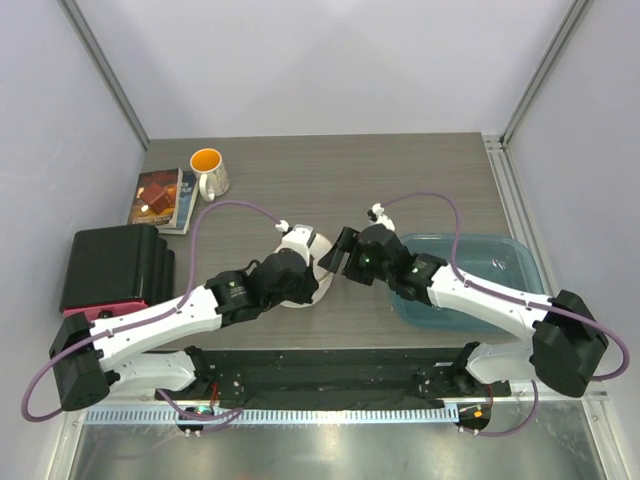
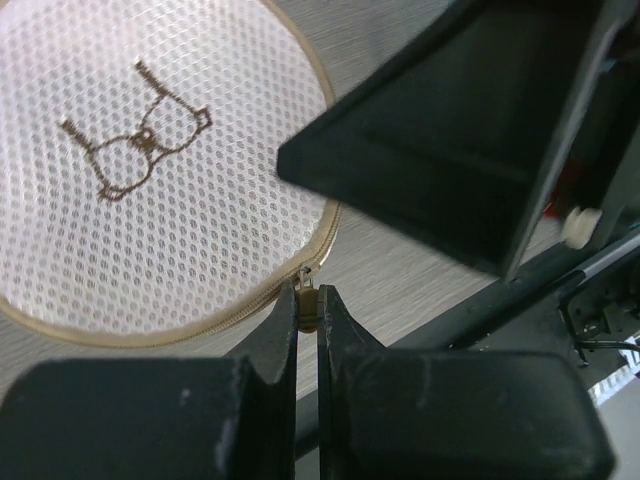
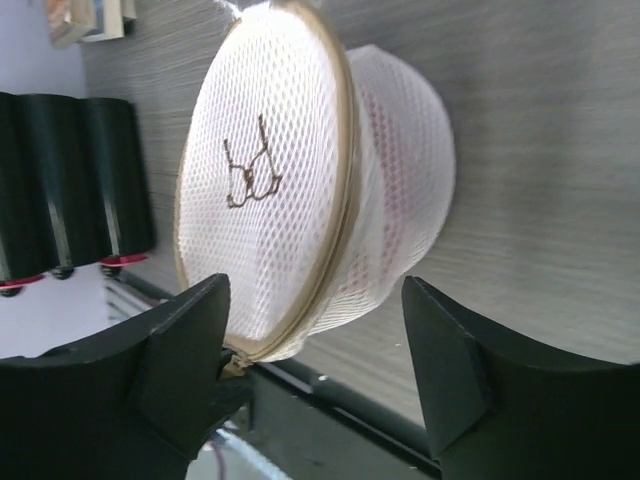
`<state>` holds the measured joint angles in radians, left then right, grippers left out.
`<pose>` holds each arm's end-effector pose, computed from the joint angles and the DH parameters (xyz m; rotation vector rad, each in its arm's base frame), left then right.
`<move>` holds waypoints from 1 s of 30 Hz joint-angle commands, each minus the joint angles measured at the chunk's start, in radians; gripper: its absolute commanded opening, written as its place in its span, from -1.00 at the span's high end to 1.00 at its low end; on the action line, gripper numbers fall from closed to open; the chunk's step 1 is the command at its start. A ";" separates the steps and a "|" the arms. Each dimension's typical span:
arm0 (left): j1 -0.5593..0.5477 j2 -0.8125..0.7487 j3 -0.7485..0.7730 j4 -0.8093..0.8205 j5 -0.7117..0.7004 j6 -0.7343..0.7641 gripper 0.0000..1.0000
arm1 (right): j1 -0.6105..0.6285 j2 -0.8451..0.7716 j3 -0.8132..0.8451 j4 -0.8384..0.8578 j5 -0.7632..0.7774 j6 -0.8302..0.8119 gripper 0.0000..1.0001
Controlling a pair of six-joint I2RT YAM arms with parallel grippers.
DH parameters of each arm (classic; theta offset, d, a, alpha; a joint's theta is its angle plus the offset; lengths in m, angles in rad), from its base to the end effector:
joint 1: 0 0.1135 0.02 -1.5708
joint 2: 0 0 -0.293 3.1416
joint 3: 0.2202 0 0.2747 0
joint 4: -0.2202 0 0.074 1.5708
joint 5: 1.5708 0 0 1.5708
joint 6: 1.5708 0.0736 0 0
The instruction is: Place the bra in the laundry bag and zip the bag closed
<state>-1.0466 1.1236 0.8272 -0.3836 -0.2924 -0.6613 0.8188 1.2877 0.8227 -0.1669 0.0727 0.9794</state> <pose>0.1583 -0.2314 0.2659 0.2793 2.2693 -0.6002 0.2250 0.2327 0.2412 0.2325 2.3468 0.8829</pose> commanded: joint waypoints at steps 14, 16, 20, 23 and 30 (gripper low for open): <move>0.003 0.071 0.046 0.028 -0.020 0.034 0.99 | -0.116 0.045 -0.056 0.297 -0.121 0.056 0.80; 0.011 0.062 0.033 0.023 -0.028 0.034 0.99 | -0.185 0.090 -0.025 0.287 -0.207 -0.019 0.98; 0.031 0.022 0.009 -0.012 -0.040 0.037 1.00 | -0.259 0.154 0.033 0.257 -0.318 -0.129 0.98; 0.051 -0.031 0.000 -0.037 -0.050 0.038 1.00 | -0.312 0.249 0.131 0.245 -0.428 -0.244 0.98; 0.057 -0.139 -0.005 -0.123 -0.011 0.042 0.99 | -0.353 0.572 0.429 0.106 -0.705 -0.416 0.82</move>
<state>-0.9855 1.0458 0.8223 -0.4068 -0.3386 -0.6407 0.4953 1.7256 1.0893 0.0292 -0.5213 0.7380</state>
